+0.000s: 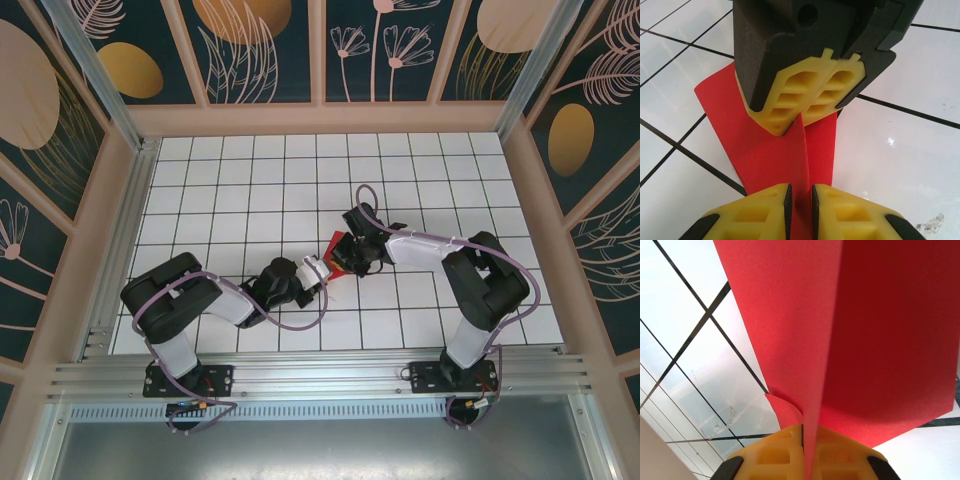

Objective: Fold a paper plane with a square sheet of paper (pick it up from the middle)
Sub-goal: Fourth fold the wing at the center of the table.

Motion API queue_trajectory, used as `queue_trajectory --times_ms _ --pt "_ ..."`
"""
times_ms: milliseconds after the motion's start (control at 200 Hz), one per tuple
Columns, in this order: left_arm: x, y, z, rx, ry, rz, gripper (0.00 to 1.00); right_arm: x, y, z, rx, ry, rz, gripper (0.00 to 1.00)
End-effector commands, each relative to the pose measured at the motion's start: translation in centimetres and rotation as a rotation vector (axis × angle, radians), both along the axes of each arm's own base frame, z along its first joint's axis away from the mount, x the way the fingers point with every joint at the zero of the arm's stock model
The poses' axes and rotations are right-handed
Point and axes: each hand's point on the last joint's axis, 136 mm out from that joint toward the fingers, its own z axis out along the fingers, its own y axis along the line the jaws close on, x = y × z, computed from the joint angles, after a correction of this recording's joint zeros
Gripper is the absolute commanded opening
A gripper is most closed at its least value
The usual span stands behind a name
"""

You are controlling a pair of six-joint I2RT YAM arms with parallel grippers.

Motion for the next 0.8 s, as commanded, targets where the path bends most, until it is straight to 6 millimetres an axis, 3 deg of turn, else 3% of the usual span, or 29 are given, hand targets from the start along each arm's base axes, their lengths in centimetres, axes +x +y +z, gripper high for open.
queue_trajectory --times_ms 0,235,335,460,545,796 --pt "0.3 -0.3 0.4 -0.041 0.003 0.026 0.21 0.1 0.1 0.9 0.037 -0.004 -0.018 0.03" --pt "0.5 0.1 -0.1 -0.047 0.022 0.062 0.10 0.1 0.2 1.1 0.051 -0.006 -0.013 0.08" --pt "0.4 0.2 -0.1 -0.074 0.044 0.080 0.06 0.5 0.1 1.7 0.062 -0.034 0.001 0.20" --pt "0.2 0.3 -0.1 -0.126 0.102 0.113 0.02 1.8 0.0 3.9 0.099 -0.164 0.068 0.42" --pt "0.1 0.2 -0.1 -0.162 0.148 0.130 0.01 2.4 -0.5 5.5 0.115 -0.270 0.097 0.50" --pt "0.1 0.1 0.0 -0.241 0.271 0.200 0.00 2.3 -2.5 6.8 0.114 -0.464 0.165 0.49"
